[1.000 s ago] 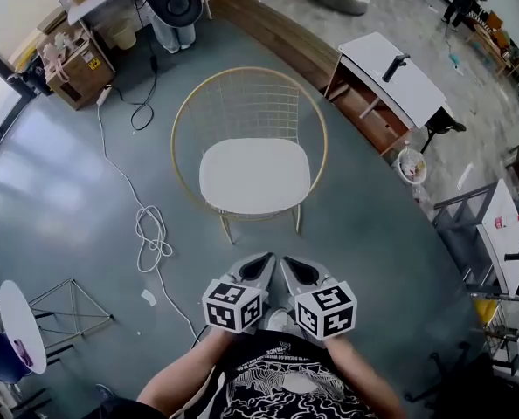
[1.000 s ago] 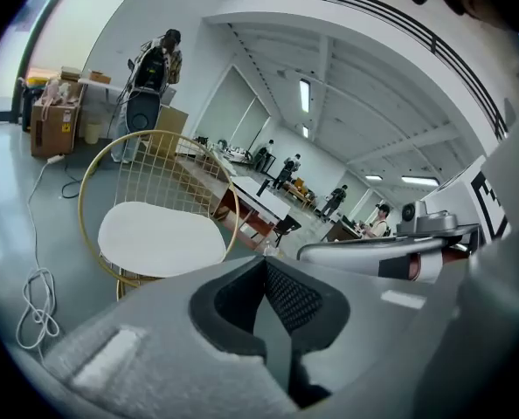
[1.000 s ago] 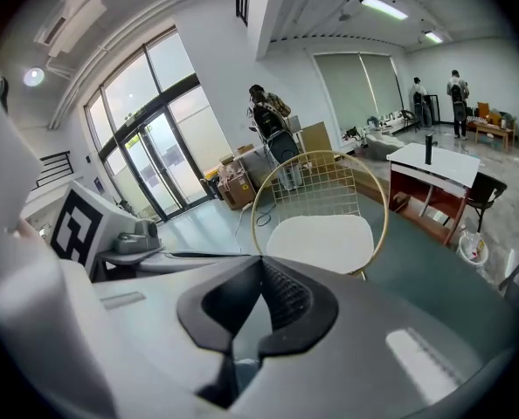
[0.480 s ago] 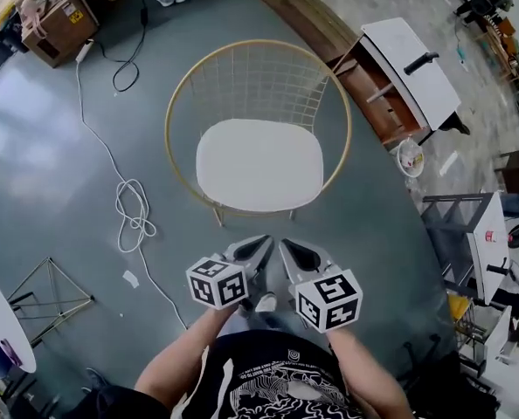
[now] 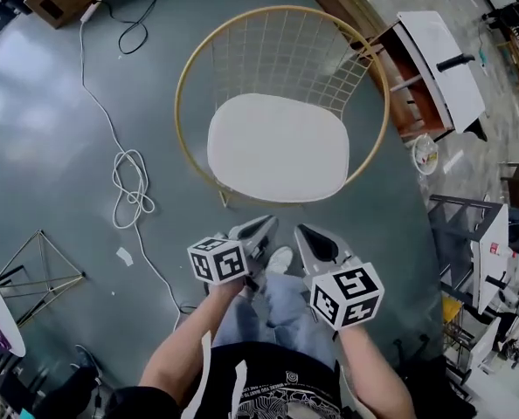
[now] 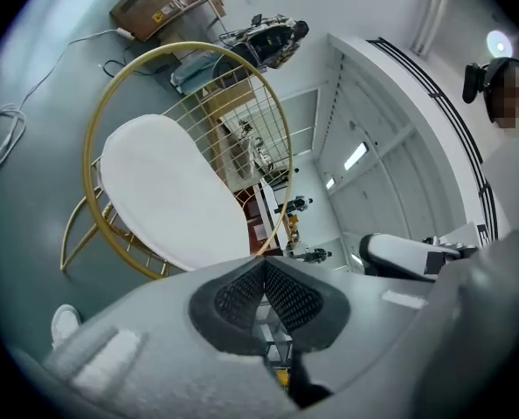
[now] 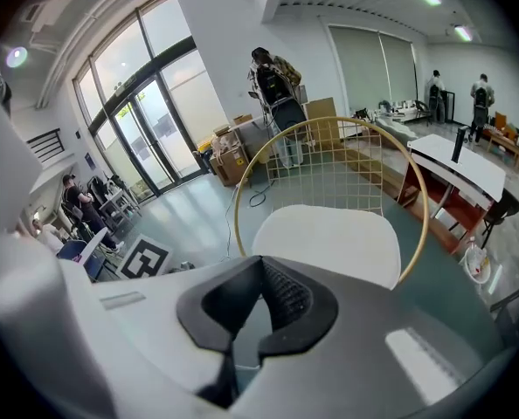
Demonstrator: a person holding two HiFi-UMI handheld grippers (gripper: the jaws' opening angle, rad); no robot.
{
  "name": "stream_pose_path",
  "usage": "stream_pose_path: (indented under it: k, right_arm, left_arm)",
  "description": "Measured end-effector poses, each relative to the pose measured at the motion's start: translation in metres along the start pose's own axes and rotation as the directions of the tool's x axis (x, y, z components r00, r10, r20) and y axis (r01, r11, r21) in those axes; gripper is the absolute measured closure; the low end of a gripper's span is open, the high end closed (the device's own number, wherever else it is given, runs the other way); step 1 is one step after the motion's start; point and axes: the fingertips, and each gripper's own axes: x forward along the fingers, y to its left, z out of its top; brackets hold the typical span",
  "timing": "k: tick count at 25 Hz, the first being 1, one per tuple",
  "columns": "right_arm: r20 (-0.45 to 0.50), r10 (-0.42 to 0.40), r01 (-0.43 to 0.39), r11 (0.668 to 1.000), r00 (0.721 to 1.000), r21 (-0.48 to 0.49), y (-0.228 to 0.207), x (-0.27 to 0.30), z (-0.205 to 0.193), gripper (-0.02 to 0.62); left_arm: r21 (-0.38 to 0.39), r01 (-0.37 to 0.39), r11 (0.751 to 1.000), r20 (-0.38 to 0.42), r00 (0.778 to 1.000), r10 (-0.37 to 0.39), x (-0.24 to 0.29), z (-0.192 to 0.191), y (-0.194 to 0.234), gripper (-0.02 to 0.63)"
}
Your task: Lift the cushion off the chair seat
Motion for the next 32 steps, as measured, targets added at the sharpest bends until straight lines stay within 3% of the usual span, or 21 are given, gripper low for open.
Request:
stream_pose_path:
  k: [12, 17, 21, 27, 32]
  right_arm:
    - [0.007, 0.053, -0.054, 0.998, 0.999, 0.016, -0.02, 0.039, -0.011, 0.598]
    - [0.004, 0.048, -0.048, 0.998, 0.999, 0.036, -0.037, 0.061, -0.033, 0.598]
    - [0.0, 0.068, -0.067, 0.996, 0.998, 0.056, -0.04, 0.059, -0.023, 0.598]
    - [-0.012, 0.075, -0.074, 0.996, 0.997, 0.056, -0.047, 0.063, -0.03, 0.598]
    - [-0.043, 0.065, -0.062, 0.996, 0.997, 0.06, -0.056, 0.065, -0.043, 0.598]
  left_arm:
    - [-0.112, -0.039, 0.993, 0.001, 0.999, 0.039, 0.027, -0.018, 0.073, 0.532]
    - [-0.13, -0.04, 0.991, -0.016, 0.999, 0.039, 0.035, -0.039, 0.107, 0.5]
    - [-0.155, -0.046, 0.987, -0.01, 0.999, 0.045, 0.039, -0.035, 0.107, 0.454]
    - [-0.239, 0.023, 0.971, 0.058, 0.998, -0.009, 0.054, -0.028, 0.113, 0.388]
    - [-0.3, 0.066, 0.951, 0.107, 0.994, -0.035, 0.066, -0.018, 0.115, 0.385]
